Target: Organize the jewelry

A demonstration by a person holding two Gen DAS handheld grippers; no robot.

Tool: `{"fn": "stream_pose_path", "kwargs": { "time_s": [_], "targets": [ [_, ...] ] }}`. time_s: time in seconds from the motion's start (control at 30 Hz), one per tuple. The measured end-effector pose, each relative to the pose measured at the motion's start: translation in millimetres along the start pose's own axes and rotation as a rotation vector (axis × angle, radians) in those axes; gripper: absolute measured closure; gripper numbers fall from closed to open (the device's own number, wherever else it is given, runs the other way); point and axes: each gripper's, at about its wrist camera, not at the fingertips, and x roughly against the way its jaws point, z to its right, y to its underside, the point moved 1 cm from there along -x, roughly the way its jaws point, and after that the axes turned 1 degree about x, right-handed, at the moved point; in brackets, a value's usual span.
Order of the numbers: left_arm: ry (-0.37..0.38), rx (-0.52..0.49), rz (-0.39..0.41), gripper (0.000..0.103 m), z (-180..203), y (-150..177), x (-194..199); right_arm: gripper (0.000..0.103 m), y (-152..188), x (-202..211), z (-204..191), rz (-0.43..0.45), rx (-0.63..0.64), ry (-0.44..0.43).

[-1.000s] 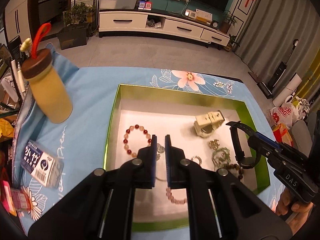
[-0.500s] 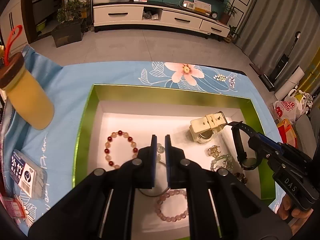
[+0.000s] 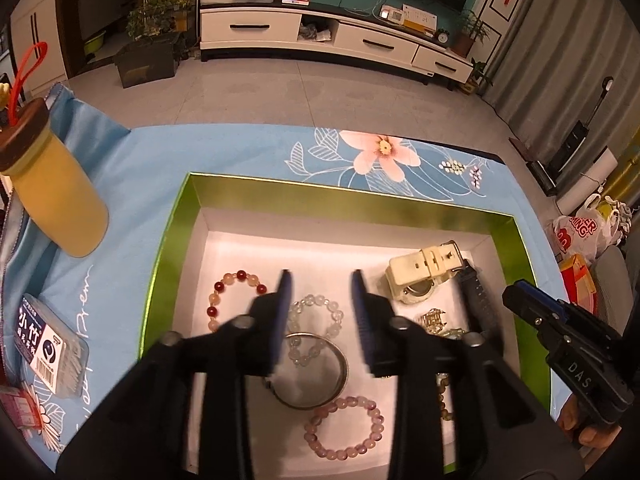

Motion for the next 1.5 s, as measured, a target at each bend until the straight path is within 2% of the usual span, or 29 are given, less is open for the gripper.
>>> {"fn": "stream_pose_path", "kwargs": {
  "time_s": [0.1, 0.17, 0.27, 0.33, 0.5, 0.57, 0.63, 0.7, 0.9, 1.17, 1.4, 1.5],
  "targets": [
    [-0.006, 0.002, 0.006, 0.052, -2, 3, 7, 0.085, 1, 6, -1, 0.012, 0.008, 0.004],
    [-0.017, -0.006, 0.013, 0.038, -3, 6, 15, 0.085, 2, 11, -2, 0.016, 0.011, -0.006],
    [-0.045, -0.022, 0.027, 0.028, -5, 10, 27, 0.084, 6, 19, -3, 0.018, 0.020, -0.012],
    [-0.060, -0.035, 0.030, 0.023, -7, 13, 34, 0.074, 9, 26, -5, 0.020, 0.028, -0.016],
    [-0.091, -0.062, 0.047, 0.016, -4, 22, 53, 0.068, 13, 44, -13, 0.031, 0.052, -0.023],
    [-0.105, -0.079, 0.056, 0.012, -1, 25, 61, 0.062, 15, 50, -17, 0.034, 0.063, -0.023],
    [-0.124, -0.106, 0.066, 0.008, 3, 28, 69, 0.048, 17, 57, -21, 0.039, 0.078, -0.011],
    [-0.139, -0.124, 0.077, 0.006, 7, 29, 76, 0.040, 18, 63, -24, 0.044, 0.088, 0.002],
    [-0.177, -0.159, 0.106, 0.002, 14, 36, 99, 0.025, 20, 82, -35, 0.050, 0.118, 0.027],
    [-0.214, -0.145, 0.110, 0.002, 15, 41, 125, 0.003, 18, 107, -45, 0.042, 0.142, 0.088],
    [-0.269, -0.147, 0.126, 0.002, 24, 45, 143, 0.001, 18, 120, -52, 0.032, 0.170, 0.159],
    [-0.259, -0.116, 0.131, 0.002, 23, 42, 156, 0.001, 16, 128, -54, 0.031, 0.170, 0.190]
  ]
}}
